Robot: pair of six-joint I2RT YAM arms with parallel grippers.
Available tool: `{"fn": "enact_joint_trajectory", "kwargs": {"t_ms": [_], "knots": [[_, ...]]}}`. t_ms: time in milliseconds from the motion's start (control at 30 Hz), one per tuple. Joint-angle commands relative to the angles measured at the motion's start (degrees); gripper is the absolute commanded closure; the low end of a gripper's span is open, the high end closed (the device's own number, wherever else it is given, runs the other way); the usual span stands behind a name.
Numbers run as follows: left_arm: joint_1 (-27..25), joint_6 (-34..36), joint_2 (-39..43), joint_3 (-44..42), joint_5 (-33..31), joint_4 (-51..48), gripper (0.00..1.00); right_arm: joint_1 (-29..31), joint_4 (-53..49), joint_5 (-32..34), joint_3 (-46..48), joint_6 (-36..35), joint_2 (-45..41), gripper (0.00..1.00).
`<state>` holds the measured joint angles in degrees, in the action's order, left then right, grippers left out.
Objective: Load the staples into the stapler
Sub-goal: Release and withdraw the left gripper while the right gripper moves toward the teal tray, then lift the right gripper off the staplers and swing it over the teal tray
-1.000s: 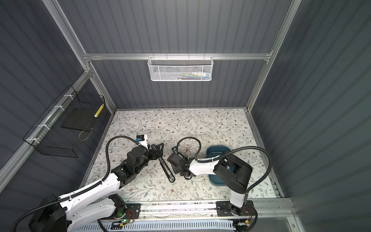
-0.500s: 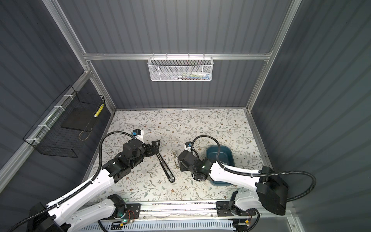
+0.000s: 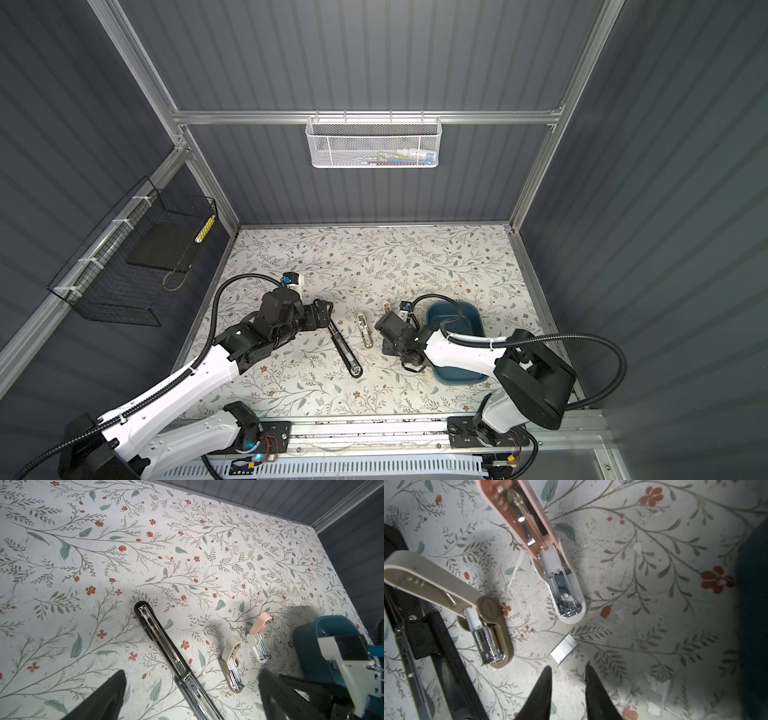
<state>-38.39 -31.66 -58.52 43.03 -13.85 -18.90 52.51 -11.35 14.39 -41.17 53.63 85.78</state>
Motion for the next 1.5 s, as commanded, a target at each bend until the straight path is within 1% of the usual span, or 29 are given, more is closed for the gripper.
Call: {"fn": "enact_joint_trajectory", "kwargs": {"t_ms": [0,200,267,533,667,833,933,1067,1167,1367,1467], "knots": [[0.34,1.34,-0.57,1.58,0.85,-0.99,0.01,-0.3,0.24,-0.93,-1.52,0.36,2.55,0.71],[0.34,1.34,-0.27,0.97,1.1,-0.31,0.0,-0.7,-0.25,-0.6,-2.25,0.78,5.93,0.72],[0.34,1.46,-0.13,0.92,1.11,-0.26,0.01,-0.83,-0.03,-0.85,-2.34,0.78,6.8,0.74],[0.33,1.86,-0.19,1.01,0.83,-0.34,0.01,-1.06,-1.1,0.04,-3.16,0.53,7.08,0.77],[0.34,1.86,-0.28,1.04,0.86,-0.26,0.0,-1.84,-1.59,-0.61,-4.48,-0.31,8.53,0.83],[0.34,1.95,-0.06,0.9,0.6,-0.53,0.0,-2.15,-2.36,-1.37,-6.29,-1.35,10.54,0.93],[0.34,1.86,0.04,0.56,0.73,-0.22,0.0,-2.31,-1.7,-1.5,-5.91,-1.27,10.48,0.97],[0.34,2.31,-0.86,0.57,3.03,0.38,0.0,-2.59,0.24,-2.29,-4.56,-1.25,8.58,1.0],[0.34,2.24,-1.94,0.9,5.39,0.86,0.01,-2.67,0.92,-2.15,-3.56,-1.25,7.01,1.0],[0.25,2.53,-5.29,0.92,14.33,5.08,0.01,-3.28,7.26,-4.75,1.43,-1.82,0.75,1.0],[-0.04,0.71,-5.68,-0.13,16.71,8.17,0.01,-3.3,9.42,-5.4,3.3,-2.73,-3.79,1.0]]}}
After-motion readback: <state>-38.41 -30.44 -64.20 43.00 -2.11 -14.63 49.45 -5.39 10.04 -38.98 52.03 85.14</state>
